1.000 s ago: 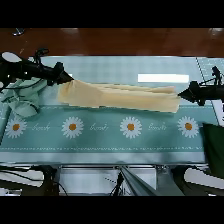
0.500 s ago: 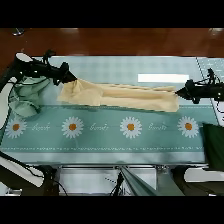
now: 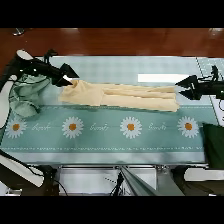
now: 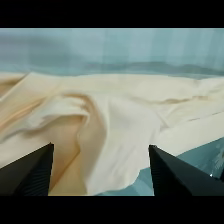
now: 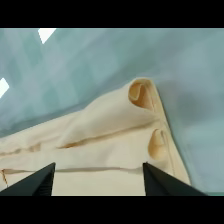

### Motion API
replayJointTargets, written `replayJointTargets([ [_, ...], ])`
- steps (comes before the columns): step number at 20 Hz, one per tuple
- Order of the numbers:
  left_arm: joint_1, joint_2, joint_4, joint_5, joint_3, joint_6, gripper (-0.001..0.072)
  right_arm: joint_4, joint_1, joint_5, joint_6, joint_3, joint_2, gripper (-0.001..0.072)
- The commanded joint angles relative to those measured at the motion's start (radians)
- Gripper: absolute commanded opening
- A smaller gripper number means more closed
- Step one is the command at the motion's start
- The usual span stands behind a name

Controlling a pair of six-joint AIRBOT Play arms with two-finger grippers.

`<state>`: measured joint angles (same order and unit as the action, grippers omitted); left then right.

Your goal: Fold the shirts.

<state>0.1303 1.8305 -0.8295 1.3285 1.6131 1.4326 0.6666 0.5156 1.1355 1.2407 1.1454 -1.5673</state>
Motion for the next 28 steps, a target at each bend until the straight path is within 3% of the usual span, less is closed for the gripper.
replayJointTargets([
  [1, 0.072, -0.108, -0.196, 0.063, 0.016, 0.048, 0.0697, 0.077, 0.090, 0.123, 0.001, 0.032, 0.024, 0.0635],
  [3, 0.089, -0.242, -0.282, -0.071, -0.056, 0.065, 0.0697, 0.159, 0.141, 0.101, 0.029, 0.005, 0.055, 0.0635],
  [5, 0.078, -0.399, -0.273, -0.277, -0.218, 0.054, 0.0697, 0.178, 0.160, 0.060, 0.036, -0.051, 0.061, 0.0635],
  [8, 0.005, -0.595, -0.109, -0.489, -0.494, -0.094, 0.0698, 0.134, 0.146, 0.002, 0.015, -0.127, 0.038, 0.0634],
  [10, -0.053, -0.658, -0.034, -0.528, -0.609, -0.157, 0.0698, 0.108, 0.126, 0.026, -0.009, -0.127, -0.007, 0.0634],
  [17, -0.214, -0.657, -0.001, -0.552, -0.646, -0.157, 0.0698, -0.032, -0.041, -0.003, -0.059, -0.126, -0.106, 0.0626],
  [18, -0.229, -0.657, 0.000, -0.561, -0.646, -0.157, 0.0698, -0.048, -0.069, -0.015, -0.063, -0.126, -0.106, 0.0552],
  [20, -0.248, -0.657, 0.001, -0.565, -0.646, -0.157, 0.0697, -0.048, -0.102, 0.023, -0.093, -0.093, -0.105, 0.0022],
  [21, -0.250, -0.657, 0.001, -0.558, -0.645, -0.157, 0.0672, -0.043, -0.108, 0.063, -0.100, -0.066, -0.098, 0.0017],
  [22, -0.251, -0.657, 0.000, -0.543, -0.646, -0.157, 0.0414, -0.039, -0.107, 0.088, -0.099, -0.050, -0.077, 0.0017],
  [23, -0.251, -0.658, 0.001, -0.525, -0.646, -0.157, 0.0031, -0.035, -0.100, 0.100, -0.100, -0.045, -0.041, 0.0017],
  [28, -0.372, -0.652, 0.038, -0.523, -0.646, -0.160, 0.0037, 0.220, -0.093, 0.156, -0.037, -0.104, 0.294, 0.0016],
])
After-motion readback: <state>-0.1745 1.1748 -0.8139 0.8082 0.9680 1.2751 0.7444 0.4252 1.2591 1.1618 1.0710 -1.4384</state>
